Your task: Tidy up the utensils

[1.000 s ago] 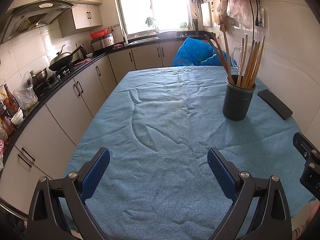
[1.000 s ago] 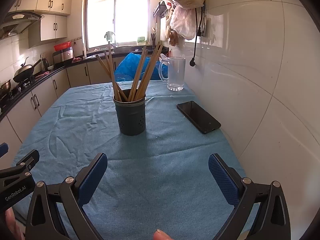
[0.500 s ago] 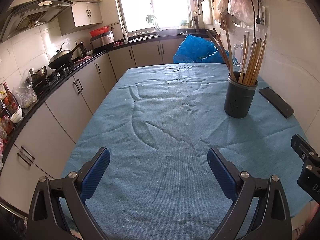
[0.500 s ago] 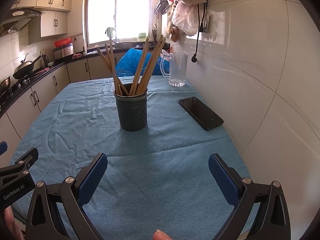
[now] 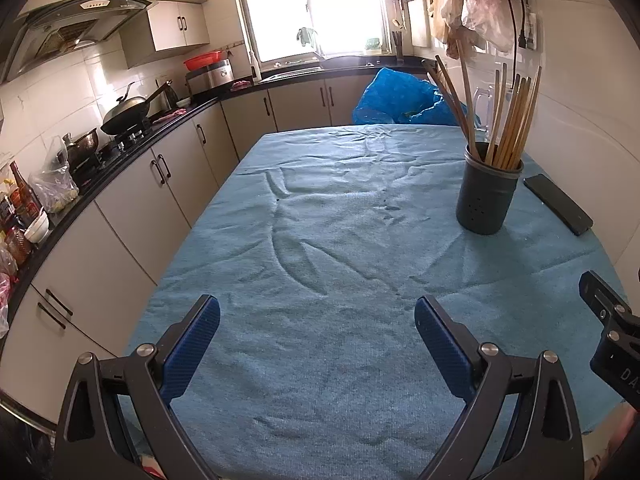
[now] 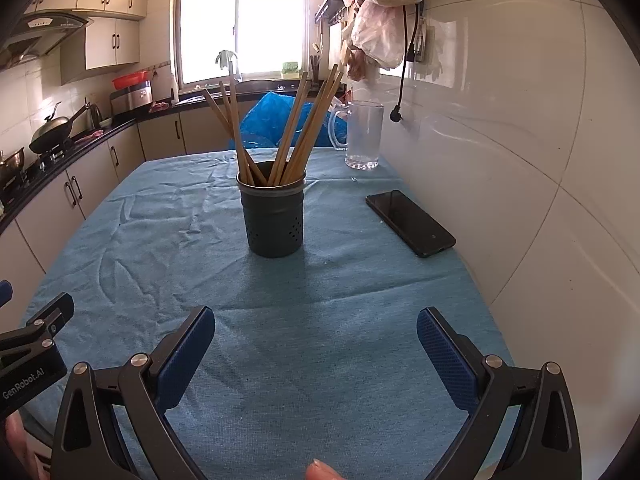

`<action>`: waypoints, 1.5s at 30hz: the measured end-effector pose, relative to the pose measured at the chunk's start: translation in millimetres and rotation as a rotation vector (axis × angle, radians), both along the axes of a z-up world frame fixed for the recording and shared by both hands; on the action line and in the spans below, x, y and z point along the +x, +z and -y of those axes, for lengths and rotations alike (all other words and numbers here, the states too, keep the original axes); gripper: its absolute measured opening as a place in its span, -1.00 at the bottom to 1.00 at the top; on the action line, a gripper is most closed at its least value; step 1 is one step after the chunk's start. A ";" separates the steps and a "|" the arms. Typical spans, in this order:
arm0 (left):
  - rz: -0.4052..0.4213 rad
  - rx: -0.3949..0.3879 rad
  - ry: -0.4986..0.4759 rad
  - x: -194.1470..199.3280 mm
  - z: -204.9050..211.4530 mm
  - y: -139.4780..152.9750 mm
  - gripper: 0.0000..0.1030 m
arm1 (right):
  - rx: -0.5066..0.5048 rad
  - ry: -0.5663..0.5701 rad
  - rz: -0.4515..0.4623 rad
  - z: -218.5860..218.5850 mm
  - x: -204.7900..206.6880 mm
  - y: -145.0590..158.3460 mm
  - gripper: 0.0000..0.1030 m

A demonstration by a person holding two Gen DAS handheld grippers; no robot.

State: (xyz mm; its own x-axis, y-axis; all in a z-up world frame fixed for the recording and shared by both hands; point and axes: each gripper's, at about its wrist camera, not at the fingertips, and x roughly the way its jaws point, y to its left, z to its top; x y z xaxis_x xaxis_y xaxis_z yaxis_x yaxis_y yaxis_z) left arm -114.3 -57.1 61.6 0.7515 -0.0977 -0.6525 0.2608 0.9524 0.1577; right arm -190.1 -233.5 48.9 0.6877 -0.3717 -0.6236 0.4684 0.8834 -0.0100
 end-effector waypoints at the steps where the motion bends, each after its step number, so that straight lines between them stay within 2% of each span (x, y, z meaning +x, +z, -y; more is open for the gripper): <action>1: -0.001 0.000 0.000 -0.2 -0.3 0.0 0.89 | 0.000 -0.001 -0.004 0.2 0.7 -0.4 0.99; 17: -0.047 0.013 0.000 16.6 9.3 -17.8 0.89 | 0.017 -0.008 -0.069 12.9 18.4 -20.8 0.99; 45: -0.071 0.014 -0.003 16.8 7.9 -28.5 0.89 | 0.030 -0.007 -0.092 12.4 17.0 -32.5 0.99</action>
